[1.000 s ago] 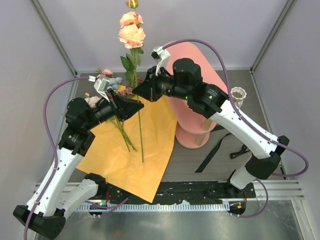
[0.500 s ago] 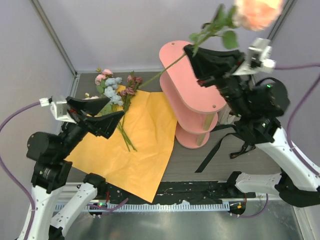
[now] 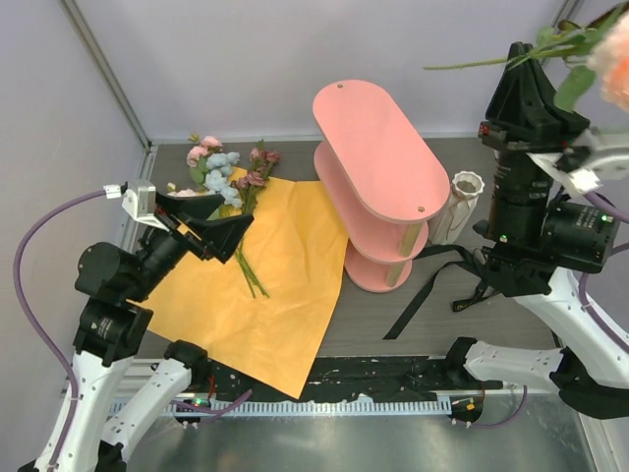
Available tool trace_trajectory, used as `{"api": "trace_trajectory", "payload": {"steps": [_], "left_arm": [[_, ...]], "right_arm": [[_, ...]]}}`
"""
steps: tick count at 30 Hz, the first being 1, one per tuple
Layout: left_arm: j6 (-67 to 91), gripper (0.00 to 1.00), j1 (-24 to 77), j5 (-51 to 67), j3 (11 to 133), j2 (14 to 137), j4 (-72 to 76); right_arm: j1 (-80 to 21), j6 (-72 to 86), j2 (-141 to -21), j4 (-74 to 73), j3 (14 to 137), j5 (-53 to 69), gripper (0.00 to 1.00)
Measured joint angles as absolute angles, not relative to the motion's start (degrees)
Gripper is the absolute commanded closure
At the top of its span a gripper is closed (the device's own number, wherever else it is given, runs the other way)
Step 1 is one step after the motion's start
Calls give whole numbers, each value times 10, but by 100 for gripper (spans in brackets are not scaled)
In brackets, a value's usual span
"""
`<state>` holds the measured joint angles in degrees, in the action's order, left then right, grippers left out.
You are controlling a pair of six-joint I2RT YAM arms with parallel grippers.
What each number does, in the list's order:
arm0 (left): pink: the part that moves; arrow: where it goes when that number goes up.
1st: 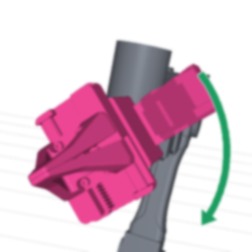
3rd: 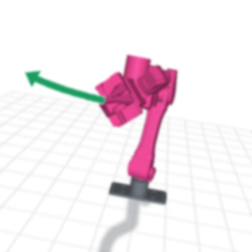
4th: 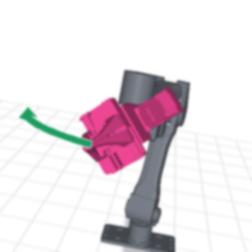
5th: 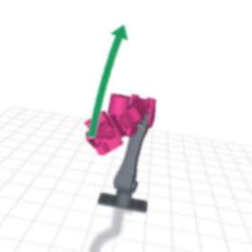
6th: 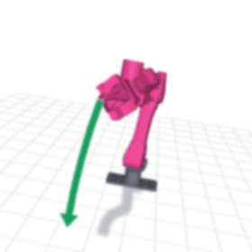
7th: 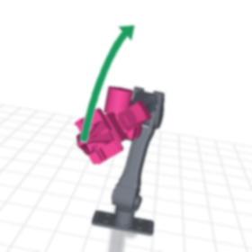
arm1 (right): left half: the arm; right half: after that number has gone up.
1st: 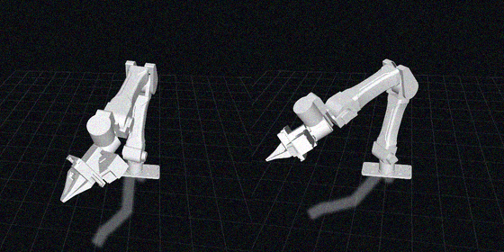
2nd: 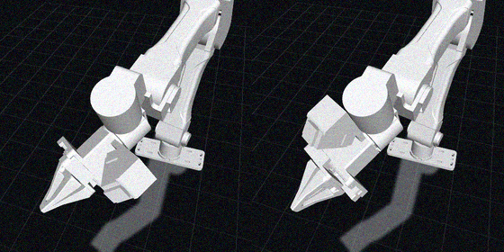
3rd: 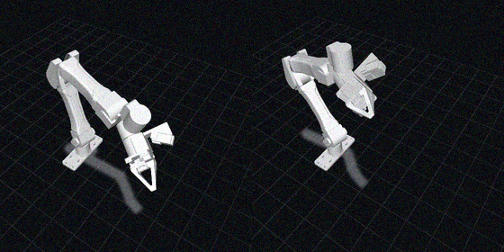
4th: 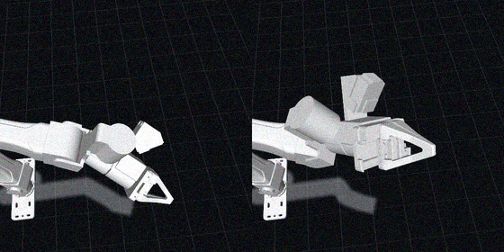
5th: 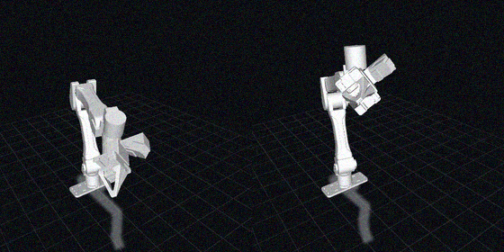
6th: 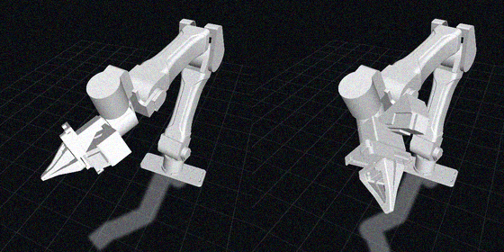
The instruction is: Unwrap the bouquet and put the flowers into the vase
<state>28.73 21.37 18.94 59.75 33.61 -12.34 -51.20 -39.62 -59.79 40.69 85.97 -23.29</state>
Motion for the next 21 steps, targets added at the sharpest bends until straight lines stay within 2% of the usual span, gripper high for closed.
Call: {"api": "trace_trajectory", "payload": {"steps": [6,14,21], "left_arm": [[296,0,214,199,593,352,-123],[300,0,214,222,590,366,-123],[300,0,214,232,583,367,-122]], "right_arm": [[-459,-509,-656,337,915,-351,99],[-328,-404,-705,99,975,-423,99],[-308,-331,-703,13,1011,-432,99]]}}
